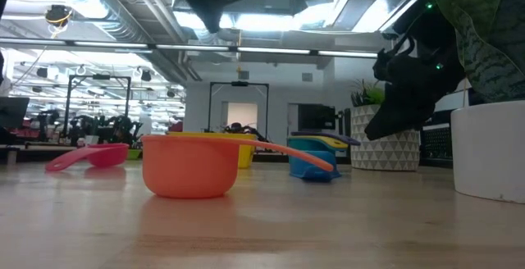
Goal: Nest measuring cups in basket
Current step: Stack the dark blue measuring cup into the yellow measuring cup
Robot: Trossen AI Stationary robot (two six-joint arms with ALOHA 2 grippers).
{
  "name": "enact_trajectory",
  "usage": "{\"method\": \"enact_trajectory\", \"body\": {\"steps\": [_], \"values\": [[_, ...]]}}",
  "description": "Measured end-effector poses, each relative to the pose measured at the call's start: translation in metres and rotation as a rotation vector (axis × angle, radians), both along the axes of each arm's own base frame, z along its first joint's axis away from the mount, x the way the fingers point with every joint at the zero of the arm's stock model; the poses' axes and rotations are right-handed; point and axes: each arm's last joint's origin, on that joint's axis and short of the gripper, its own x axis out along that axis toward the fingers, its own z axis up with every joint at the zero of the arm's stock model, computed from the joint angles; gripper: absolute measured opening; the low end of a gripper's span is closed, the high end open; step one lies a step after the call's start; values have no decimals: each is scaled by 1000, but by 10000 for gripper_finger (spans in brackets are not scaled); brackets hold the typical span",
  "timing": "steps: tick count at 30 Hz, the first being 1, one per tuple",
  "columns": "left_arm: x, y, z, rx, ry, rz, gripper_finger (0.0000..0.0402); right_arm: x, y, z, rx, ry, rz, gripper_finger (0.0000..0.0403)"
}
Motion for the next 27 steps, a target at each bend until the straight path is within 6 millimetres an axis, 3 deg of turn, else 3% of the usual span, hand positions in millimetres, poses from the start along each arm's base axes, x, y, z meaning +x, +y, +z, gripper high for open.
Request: {"method": "enact_trajectory", "body": {"steps": [19,27], "values": [[-2,0,1,-3,8,13,5,19,6,-25,4,11,-30,138],[-2,0,1,-3,8,14,4,23,9,-25,69,-31,48,138]]}}
